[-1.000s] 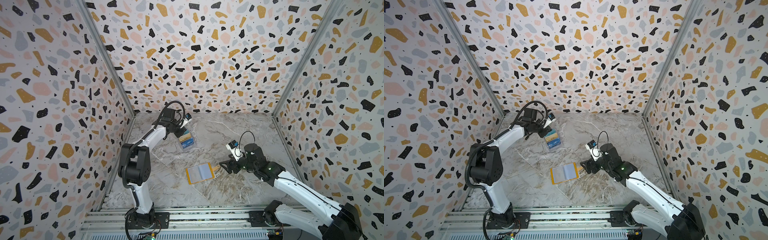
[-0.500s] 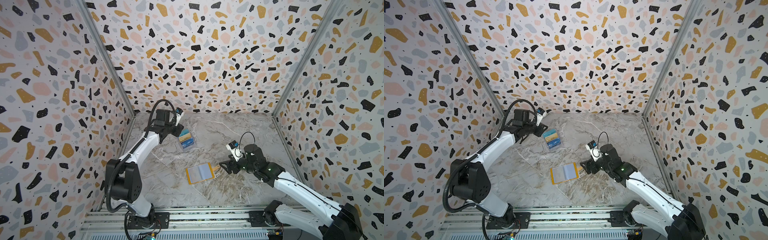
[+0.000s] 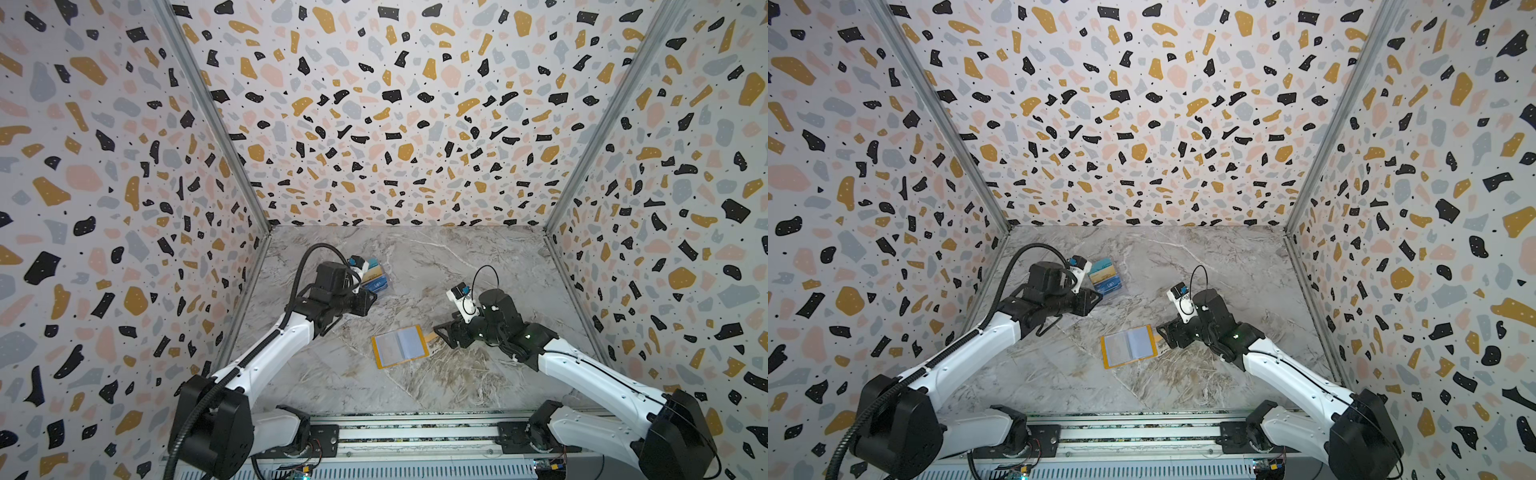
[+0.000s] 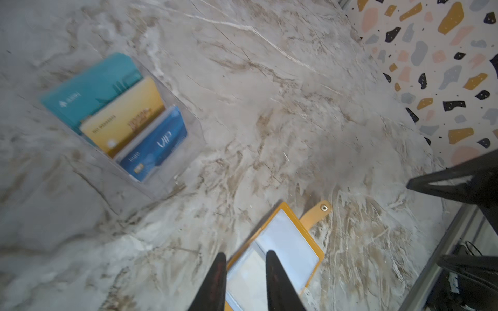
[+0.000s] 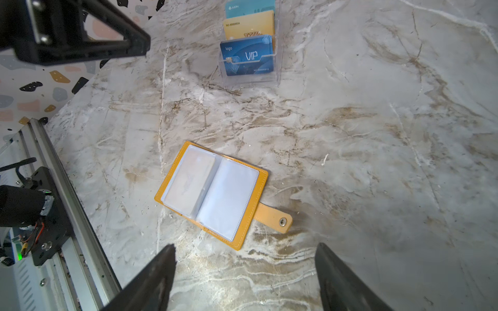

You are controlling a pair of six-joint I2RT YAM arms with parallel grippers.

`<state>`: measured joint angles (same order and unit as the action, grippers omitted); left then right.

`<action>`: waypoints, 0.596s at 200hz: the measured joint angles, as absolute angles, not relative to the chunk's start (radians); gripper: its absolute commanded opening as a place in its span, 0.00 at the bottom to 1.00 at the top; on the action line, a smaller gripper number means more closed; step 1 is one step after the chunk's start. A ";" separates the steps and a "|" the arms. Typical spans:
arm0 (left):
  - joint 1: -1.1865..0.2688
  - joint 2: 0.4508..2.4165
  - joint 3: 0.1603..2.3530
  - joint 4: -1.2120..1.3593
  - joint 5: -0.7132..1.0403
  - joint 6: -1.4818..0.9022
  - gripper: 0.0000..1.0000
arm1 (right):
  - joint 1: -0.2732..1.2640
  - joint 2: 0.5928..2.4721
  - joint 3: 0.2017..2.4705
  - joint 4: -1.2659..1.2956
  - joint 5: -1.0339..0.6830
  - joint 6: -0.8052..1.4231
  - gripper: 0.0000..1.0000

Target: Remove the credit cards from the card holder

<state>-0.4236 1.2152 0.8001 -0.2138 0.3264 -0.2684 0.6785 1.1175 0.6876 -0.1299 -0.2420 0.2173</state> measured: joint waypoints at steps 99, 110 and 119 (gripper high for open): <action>-0.580 0.991 0.394 -0.030 0.263 -0.554 0.18 | 0.751 1.201 0.683 -0.022 -0.250 0.287 0.81; -0.582 0.980 0.356 -0.002 0.265 -0.581 0.17 | 0.758 1.209 0.683 0.001 -0.250 0.297 0.81; -0.584 0.976 0.331 0.019 0.272 -0.602 0.14 | 0.764 1.223 0.683 0.015 -0.248 0.304 0.81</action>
<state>-0.5842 0.9764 0.3309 0.0189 0.2718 -0.6018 0.7643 1.2228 0.6834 0.0151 -0.2481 0.3038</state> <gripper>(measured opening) 0.166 0.809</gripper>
